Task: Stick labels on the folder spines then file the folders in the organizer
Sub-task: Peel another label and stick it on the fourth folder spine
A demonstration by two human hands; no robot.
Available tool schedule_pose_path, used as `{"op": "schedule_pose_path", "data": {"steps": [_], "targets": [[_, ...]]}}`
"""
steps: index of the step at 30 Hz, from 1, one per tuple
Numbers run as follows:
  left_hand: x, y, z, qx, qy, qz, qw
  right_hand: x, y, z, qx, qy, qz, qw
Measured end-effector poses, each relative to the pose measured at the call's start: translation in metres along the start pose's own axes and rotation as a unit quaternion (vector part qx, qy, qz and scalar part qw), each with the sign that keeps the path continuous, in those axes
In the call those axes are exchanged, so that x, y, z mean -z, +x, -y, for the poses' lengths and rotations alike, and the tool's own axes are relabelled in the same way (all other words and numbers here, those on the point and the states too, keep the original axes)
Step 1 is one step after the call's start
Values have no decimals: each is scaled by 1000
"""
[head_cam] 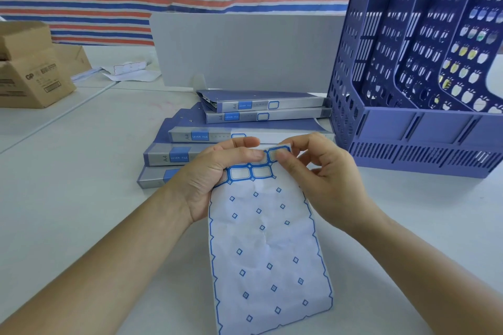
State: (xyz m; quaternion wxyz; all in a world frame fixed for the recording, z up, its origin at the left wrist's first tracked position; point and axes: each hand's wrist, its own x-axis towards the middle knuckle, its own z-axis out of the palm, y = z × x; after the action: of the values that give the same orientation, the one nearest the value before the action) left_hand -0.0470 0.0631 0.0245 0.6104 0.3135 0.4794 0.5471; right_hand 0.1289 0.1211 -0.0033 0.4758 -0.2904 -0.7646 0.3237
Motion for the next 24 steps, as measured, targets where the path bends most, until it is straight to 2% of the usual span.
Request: {"op": "schedule_pose_path", "data": {"steps": [4,10,18,24], "targets": [[1,-2,-2,7,-7,1,1000,12,3,1,71,-122,10,990],[0,-5,-5,20,17,-7,1000,19,2,-2,160,-223,55,960],[-2,-7,-6,35,46,-2,998,25,2,3,206,-271,75,937],[-4,-8,-6,37,40,-8,998,27,3,4,196,-252,80,944]]}}
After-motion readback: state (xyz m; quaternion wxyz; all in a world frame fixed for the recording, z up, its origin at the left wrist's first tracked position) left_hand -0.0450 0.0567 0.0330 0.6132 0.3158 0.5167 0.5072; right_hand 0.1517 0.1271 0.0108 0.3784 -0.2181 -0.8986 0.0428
